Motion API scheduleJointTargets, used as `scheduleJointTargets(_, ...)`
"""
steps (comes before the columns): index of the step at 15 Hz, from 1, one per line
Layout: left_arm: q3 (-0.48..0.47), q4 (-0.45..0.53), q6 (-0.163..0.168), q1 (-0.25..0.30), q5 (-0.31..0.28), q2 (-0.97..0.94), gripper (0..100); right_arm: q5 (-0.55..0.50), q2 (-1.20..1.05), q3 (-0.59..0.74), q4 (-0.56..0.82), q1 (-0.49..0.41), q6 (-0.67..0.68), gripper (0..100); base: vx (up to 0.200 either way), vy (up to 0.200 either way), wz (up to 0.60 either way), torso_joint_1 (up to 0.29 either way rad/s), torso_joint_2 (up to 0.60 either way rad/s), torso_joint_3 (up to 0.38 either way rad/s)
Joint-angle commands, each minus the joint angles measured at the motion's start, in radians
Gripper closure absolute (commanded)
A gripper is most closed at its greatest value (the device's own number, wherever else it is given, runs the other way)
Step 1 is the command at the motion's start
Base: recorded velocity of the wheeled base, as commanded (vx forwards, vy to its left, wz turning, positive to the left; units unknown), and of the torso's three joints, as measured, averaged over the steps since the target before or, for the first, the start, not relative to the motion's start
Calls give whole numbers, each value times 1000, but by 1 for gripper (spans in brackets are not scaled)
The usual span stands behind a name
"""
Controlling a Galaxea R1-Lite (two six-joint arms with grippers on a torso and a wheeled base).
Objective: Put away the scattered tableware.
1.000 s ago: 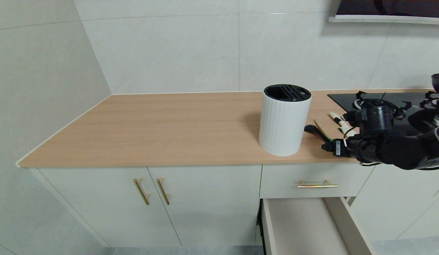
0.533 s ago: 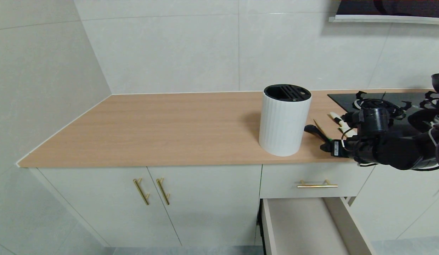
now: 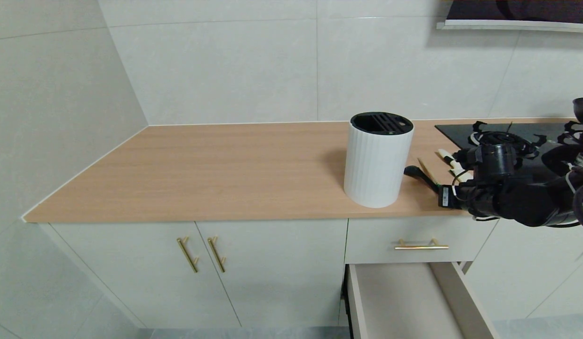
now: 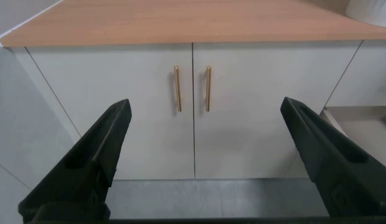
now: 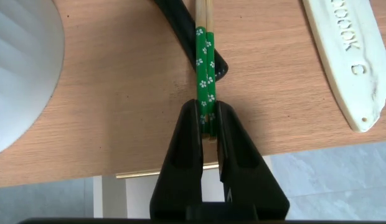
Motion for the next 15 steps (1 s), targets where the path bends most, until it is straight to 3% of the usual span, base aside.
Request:
scheduleJointTargets(1, 0, 0, 0, 0, 0, 2, 0, 0, -8, 0, 1, 0, 1, 100, 0, 0, 0, 0, 0, 0)
scheduleJointTargets(7, 0, 0, 0, 0, 0, 2, 0, 2, -114, 18, 17, -1, 0, 100, 0, 0, 0, 0, 0, 0)
scheduleJointTargets(10, 0, 0, 0, 0, 0, 2, 0, 17, -250, 20, 172, -1, 0, 100, 0, 0, 0, 0, 0, 0)
scheduleJointTargets(14, 0, 0, 0, 0, 0, 2, 0, 167, -445, 81, 231, -23, -15, 100, 0, 0, 0, 0, 0, 0)
scheduleJointTargets(15, 0, 0, 0, 0, 0, 2, 0, 175, -499, 78, 312, -23, -31, 100, 0, 0, 0, 0, 0, 0)
